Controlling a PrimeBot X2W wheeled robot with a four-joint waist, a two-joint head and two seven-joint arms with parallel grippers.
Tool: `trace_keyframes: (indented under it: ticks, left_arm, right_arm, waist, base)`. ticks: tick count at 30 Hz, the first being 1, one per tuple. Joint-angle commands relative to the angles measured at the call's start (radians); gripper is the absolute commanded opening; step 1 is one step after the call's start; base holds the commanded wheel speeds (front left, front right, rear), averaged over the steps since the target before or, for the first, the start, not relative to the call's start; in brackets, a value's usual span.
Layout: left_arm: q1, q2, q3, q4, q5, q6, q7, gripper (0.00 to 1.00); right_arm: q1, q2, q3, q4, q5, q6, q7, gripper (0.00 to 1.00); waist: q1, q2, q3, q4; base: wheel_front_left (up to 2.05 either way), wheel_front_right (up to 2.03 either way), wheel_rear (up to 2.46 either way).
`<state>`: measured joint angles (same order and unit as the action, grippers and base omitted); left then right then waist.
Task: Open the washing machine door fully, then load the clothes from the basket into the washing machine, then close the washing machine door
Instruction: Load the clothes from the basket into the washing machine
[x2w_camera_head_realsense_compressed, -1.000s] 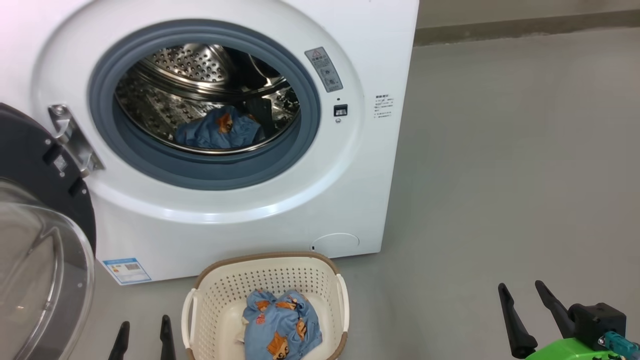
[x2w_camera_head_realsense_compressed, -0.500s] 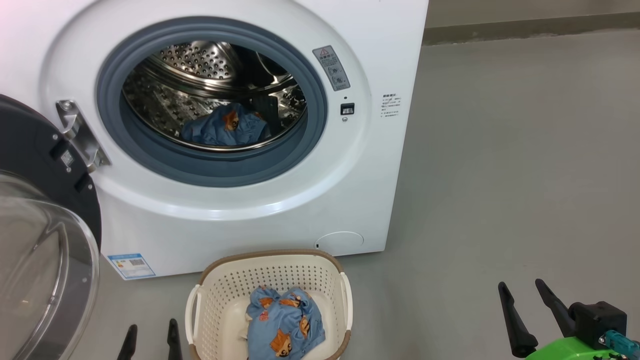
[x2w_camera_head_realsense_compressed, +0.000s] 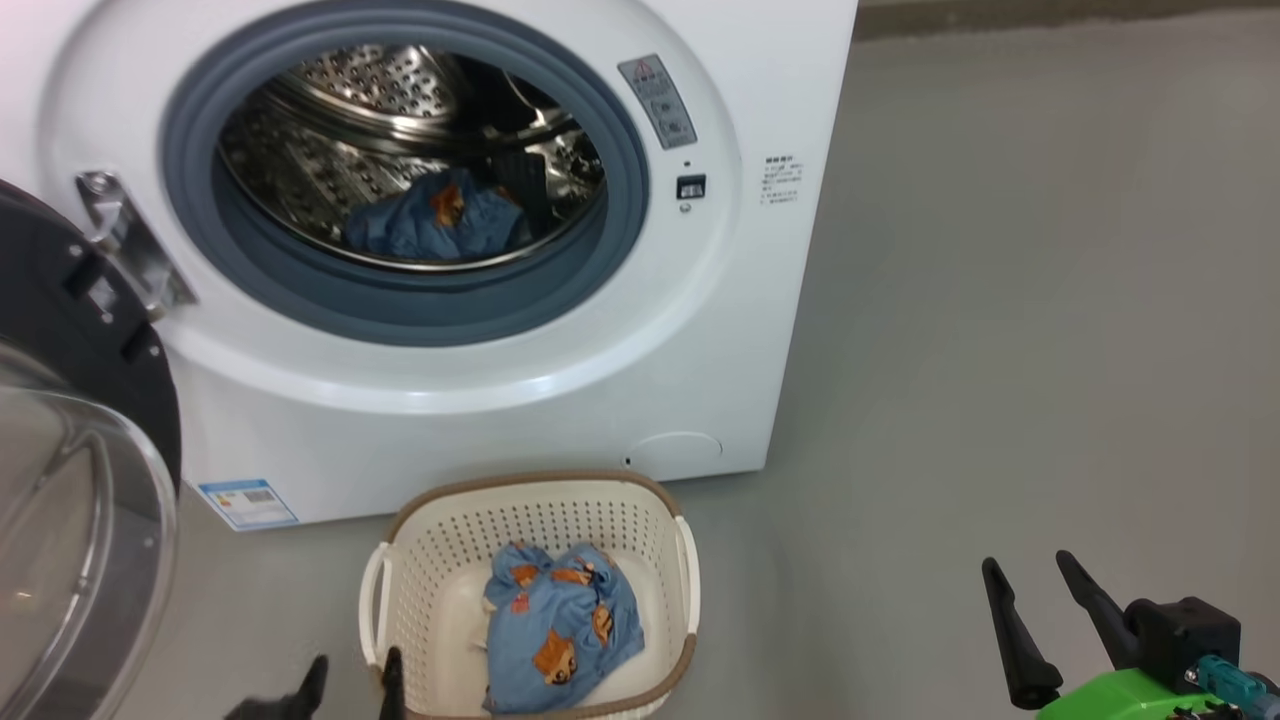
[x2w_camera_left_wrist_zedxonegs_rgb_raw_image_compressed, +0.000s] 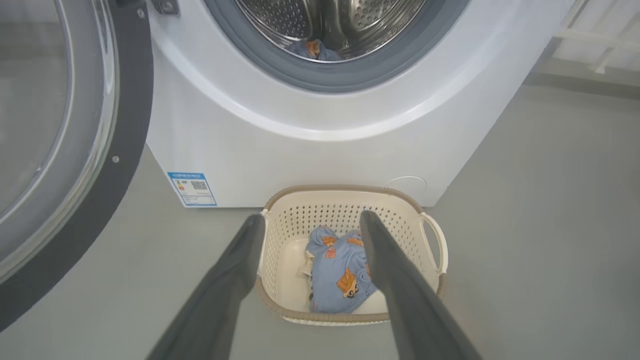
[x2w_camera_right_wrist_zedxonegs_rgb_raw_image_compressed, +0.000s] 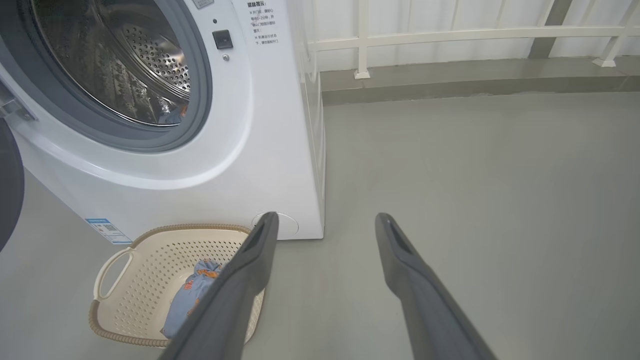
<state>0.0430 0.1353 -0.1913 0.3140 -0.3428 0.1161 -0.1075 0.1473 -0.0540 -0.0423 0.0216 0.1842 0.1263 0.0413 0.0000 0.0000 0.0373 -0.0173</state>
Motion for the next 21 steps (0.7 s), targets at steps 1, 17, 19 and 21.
trace_keyframes:
  ticks: [1,17,19,21]
  left_arm:
    - [-0.080,0.004,0.021,0.023,-0.016,-0.011,0.030,1.00]
    - [-0.540,-0.021,-0.057,0.520,-0.021,-0.127,0.159,1.00]
    - [-0.605,-0.022,-0.061,0.585,-0.021,-0.140,0.170,1.00]
    - [-0.666,-0.021,-0.065,0.648,-0.022,-0.150,0.187,1.00]
  right_arm:
    - [-0.055,-0.010,0.024,-0.029,0.004,0.004,-0.013,1.00]
    - [-0.201,0.002,0.056,0.002,0.032,0.004,-0.082,1.00]
    - [-0.225,0.002,0.062,0.009,0.038,0.004,-0.096,1.00]
    - [-0.250,0.003,0.067,0.015,0.044,0.004,-0.109,1.00]
  waist:
    - [0.0000,0.0000,0.043,-0.018]
    - [0.0000,0.0000,0.367,-0.144]
    - [0.0000,0.0000,0.419,-0.158]
    - [0.0000,0.0000,0.473,-0.170]
  base:
    - [0.00,0.00,0.00]
    - [0.00,0.00,0.00]
    - [0.00,0.00,0.00]
    - [0.00,0.00,0.00]
